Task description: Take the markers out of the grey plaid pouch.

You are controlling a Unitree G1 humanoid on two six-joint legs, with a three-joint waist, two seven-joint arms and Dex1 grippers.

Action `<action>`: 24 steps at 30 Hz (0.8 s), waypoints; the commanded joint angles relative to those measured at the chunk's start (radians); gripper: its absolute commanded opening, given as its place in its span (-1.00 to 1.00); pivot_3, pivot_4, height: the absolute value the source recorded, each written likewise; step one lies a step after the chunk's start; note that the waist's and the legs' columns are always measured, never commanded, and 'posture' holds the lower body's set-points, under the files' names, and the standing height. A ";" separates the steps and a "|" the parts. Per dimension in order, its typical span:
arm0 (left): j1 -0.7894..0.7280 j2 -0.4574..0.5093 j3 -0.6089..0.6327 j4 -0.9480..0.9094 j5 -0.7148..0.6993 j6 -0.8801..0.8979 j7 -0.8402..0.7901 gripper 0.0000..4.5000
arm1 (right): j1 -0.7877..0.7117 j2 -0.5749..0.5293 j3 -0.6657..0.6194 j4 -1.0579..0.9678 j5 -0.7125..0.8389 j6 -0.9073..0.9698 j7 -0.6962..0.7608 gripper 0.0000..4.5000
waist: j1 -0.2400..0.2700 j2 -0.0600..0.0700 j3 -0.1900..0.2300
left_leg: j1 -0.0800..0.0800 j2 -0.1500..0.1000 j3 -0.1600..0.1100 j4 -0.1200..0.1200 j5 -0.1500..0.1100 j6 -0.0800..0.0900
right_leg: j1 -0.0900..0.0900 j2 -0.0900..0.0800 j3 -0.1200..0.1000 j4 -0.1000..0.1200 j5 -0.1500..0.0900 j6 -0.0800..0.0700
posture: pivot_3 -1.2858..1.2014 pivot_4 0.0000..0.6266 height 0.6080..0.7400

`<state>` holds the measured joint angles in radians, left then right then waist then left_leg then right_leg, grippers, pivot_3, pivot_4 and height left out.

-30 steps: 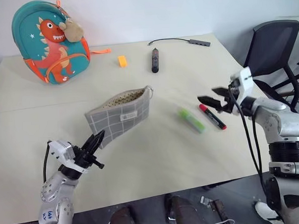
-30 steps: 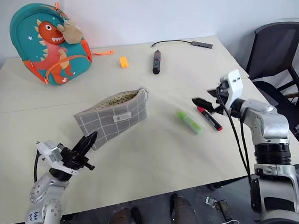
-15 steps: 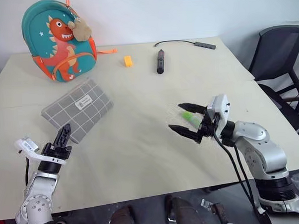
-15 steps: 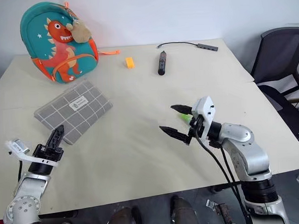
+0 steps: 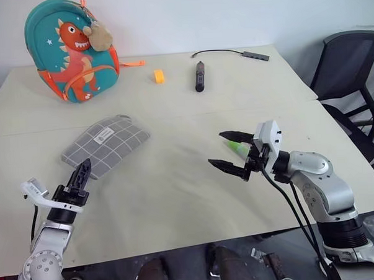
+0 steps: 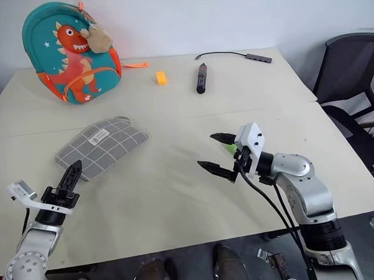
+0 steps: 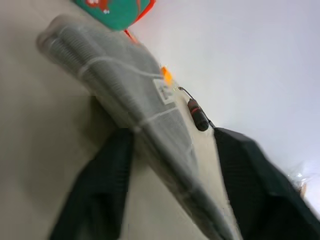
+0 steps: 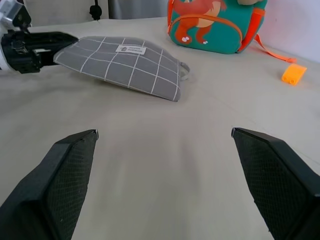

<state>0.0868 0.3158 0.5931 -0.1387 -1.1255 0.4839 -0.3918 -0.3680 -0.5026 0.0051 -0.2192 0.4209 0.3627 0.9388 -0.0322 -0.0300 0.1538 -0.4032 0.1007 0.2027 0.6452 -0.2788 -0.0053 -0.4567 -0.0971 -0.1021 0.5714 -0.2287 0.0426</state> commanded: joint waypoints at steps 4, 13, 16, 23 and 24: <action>0.180 0.031 0.014 -0.169 0.064 -0.050 -0.130 0.99 | 0.019 -0.035 -0.024 -0.014 0.024 -0.001 0.017 1.00 | 0.001 0.000 0.000 | -0.001 0.000 0.000 -0.001 -0.001 -0.001 | -0.001 0.000 0.000 -0.002 0.000 0.000 | 0.03 -0.52 1.00; 0.274 0.147 -0.029 -0.193 0.461 -0.353 -0.294 0.99 | 0.040 -0.086 -0.192 0.050 0.088 0.038 -0.041 1.00 | 0.005 0.009 0.004 | -0.005 0.017 0.001 -0.015 -0.001 -0.001 | 0.010 0.016 -0.002 -0.043 0.018 -0.002 | 0.03 -0.52 1.00; 0.258 0.178 -0.012 -0.149 0.508 -0.399 -0.301 0.99 | 0.032 -0.122 -0.281 0.131 0.104 0.034 -0.061 1.00 | 0.005 0.008 0.003 | 0.001 0.016 0.008 -0.018 -0.002 -0.004 | 0.008 0.018 0.001 -0.039 0.012 -0.006 | 0.03 -0.52 1.00; 0.272 0.192 0.011 -0.044 0.562 -0.441 -0.317 0.99 | 0.039 -0.155 -0.394 0.307 0.037 -0.079 -0.149 1.00 | -0.013 0.002 -0.001 | 0.018 0.012 0.014 -0.016 -0.013 -0.013 | 0.006 0.018 0.011 -0.013 -0.002 0.002 | 0.03 -0.52 1.00; 0.272 0.190 0.013 -0.026 0.581 -0.454 -0.309 0.99 | 0.040 -0.155 -0.402 0.334 0.023 -0.107 -0.162 1.00 | -0.016 0.001 -0.001 | 0.018 0.012 0.014 -0.015 -0.013 -0.013 | 0.006 0.018 0.011 -0.013 -0.002 0.002 | 0.03 -0.52 1.00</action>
<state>0.3462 0.4990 0.5788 -0.1754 -0.5698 0.0625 -0.7092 -0.3254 -0.6517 -0.3561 0.0895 0.4620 0.3105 0.8105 -0.0483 -0.0286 0.1527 -0.3846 0.1125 0.2168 0.6309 -0.2920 -0.0185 -0.4503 -0.0792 -0.0906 0.5585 -0.2326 0.0417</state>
